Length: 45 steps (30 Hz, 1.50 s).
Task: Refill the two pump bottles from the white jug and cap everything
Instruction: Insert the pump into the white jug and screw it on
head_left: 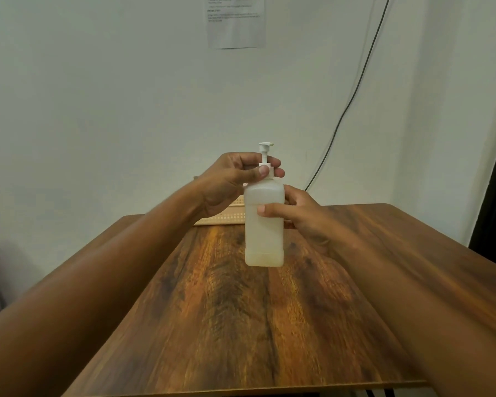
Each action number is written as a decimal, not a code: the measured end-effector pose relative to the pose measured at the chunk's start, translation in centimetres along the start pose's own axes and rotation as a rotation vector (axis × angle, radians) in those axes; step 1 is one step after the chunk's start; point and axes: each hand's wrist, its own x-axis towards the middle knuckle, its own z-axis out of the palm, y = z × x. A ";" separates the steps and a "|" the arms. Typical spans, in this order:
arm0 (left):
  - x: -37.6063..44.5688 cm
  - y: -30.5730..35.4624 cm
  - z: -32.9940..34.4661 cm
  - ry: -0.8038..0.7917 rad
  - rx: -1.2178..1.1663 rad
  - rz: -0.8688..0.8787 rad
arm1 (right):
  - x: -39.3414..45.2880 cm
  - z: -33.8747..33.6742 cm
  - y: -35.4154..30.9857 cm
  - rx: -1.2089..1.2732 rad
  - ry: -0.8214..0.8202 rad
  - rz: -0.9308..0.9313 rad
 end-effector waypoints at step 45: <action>22.7 -29.1 -14.0 0.386 0.786 -0.088 | 34.5 -15.5 28.3 -0.387 0.406 0.147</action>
